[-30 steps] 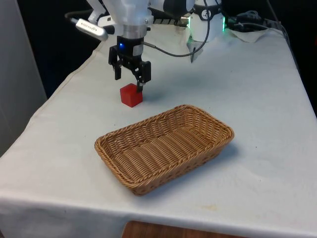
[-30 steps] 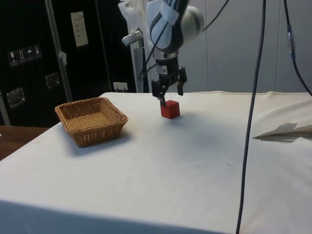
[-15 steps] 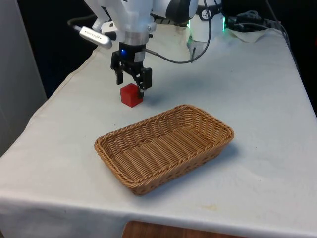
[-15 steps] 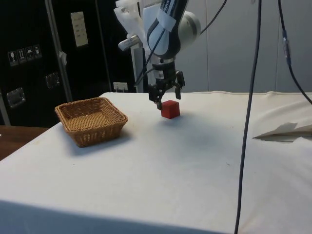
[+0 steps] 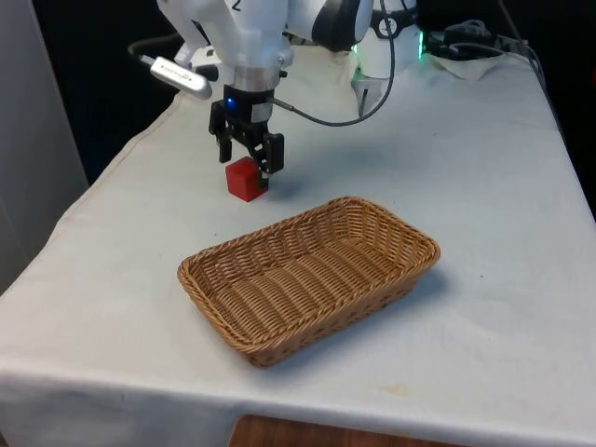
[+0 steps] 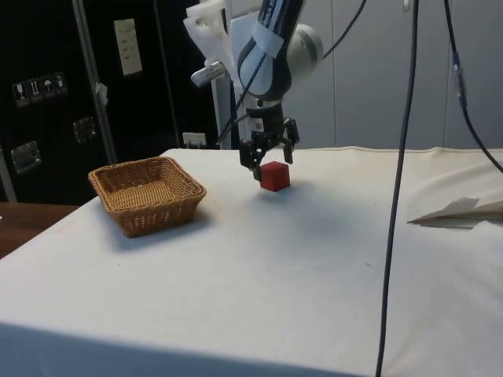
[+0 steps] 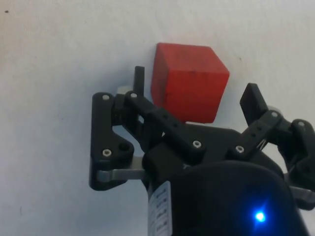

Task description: Pick up the cube and place it into the basket.

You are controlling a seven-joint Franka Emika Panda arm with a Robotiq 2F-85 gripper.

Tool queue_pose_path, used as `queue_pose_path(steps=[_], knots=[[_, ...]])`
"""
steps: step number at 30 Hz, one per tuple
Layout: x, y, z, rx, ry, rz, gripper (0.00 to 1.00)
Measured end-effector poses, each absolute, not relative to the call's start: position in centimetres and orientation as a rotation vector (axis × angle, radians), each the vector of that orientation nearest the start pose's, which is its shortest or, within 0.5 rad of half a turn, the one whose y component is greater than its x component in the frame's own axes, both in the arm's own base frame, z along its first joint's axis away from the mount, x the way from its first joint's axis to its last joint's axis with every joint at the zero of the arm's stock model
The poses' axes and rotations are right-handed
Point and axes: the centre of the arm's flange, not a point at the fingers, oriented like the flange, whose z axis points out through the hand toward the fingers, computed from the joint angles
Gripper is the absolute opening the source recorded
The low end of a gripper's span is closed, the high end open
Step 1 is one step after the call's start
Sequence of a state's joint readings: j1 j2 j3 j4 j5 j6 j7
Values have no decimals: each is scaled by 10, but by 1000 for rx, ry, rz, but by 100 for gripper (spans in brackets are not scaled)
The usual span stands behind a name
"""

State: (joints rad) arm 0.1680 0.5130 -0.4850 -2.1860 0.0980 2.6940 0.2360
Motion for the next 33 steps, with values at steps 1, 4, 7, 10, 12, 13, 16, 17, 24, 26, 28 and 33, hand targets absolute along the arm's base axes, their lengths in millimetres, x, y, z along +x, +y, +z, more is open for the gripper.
queue_pose_path(steps=[1,4,7,10,12,13,16,17,24,26,28,33], knots=[[533,-183,181,-3187,958,-91,100],[533,-181,180,-3184,966,-92,100],[534,-177,179,-3179,976,-95,100],[534,-177,178,-3178,980,-93,100],[535,-176,177,-3177,986,-96,100],[535,-175,177,-3176,987,-97,100],[535,-173,174,-3173,998,-95,100],[535,-173,174,-3173,998,-95,100],[536,-170,172,-3167,1016,-98,100],[536,-169,172,-3165,1019,-101,100],[537,-167,172,-3165,1019,-103,100],[538,-164,173,-3163,1026,-116,37]])
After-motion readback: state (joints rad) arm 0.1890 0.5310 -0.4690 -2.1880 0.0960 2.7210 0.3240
